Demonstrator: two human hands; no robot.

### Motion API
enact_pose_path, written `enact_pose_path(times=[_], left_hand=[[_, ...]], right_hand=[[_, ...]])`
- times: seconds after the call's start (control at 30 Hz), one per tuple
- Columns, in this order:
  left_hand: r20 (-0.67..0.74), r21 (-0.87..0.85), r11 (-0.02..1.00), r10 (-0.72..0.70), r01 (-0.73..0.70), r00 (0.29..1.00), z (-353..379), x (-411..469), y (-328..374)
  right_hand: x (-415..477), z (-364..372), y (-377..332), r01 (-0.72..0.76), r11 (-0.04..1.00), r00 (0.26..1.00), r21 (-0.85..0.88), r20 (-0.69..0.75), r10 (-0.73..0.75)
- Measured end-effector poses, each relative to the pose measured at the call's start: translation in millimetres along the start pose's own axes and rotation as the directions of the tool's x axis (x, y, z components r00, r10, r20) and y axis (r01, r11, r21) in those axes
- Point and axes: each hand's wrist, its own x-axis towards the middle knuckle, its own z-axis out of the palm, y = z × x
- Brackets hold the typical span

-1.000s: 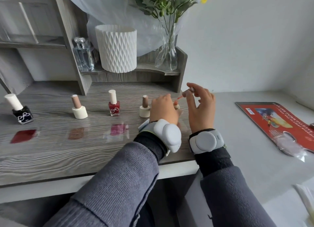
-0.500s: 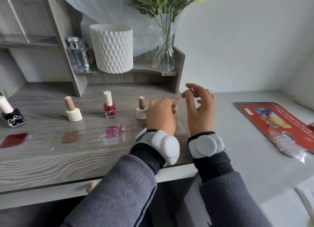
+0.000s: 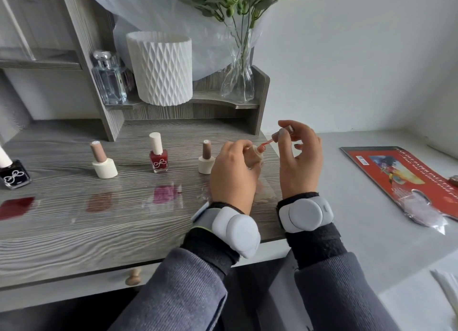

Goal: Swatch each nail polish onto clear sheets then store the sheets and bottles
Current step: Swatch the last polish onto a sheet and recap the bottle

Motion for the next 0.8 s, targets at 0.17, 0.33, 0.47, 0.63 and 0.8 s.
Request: enact_pose_path(times=[0.17,0.33,0.47,0.63,0.8], left_hand=[[0.003,-0.003,1.0,-0.007,0.007,1.0,0.2,0.4,-0.7],[0.013,-0.007,1.0,-0.021,0.021,1.0,0.0,0.8,-1.5],[0.028,-0.002,1.0,-0.023,0.023,0.999,-0.1,0.4,-1.6],[0.031,-0.008,1.0,-0.015,0.015,0.999,0.0,0.6,-1.5],[0.013,-0.017,1.0,0.008,-0.008,1.0,0.2,0.3,-2.2]], right_hand=[[-0.4,-0.9,-2.0,-0.005,1.0,1.0,0.005,-0.008,0.005],[-0.9,-0.7,-2.4,-0.006,1.0,1.0,-0.004,-0.009,0.006],[-0.7,0.6,1.2,-0.012,1.0,0.998,-0.023,0.064,0.014],[-0.6,2.2,5.7,-0.021,0.999,0.986,-0.04,0.167,0.027],[-1.9,2.5,2.9,-0.054,0.998,0.977,-0.015,0.206,0.055]])
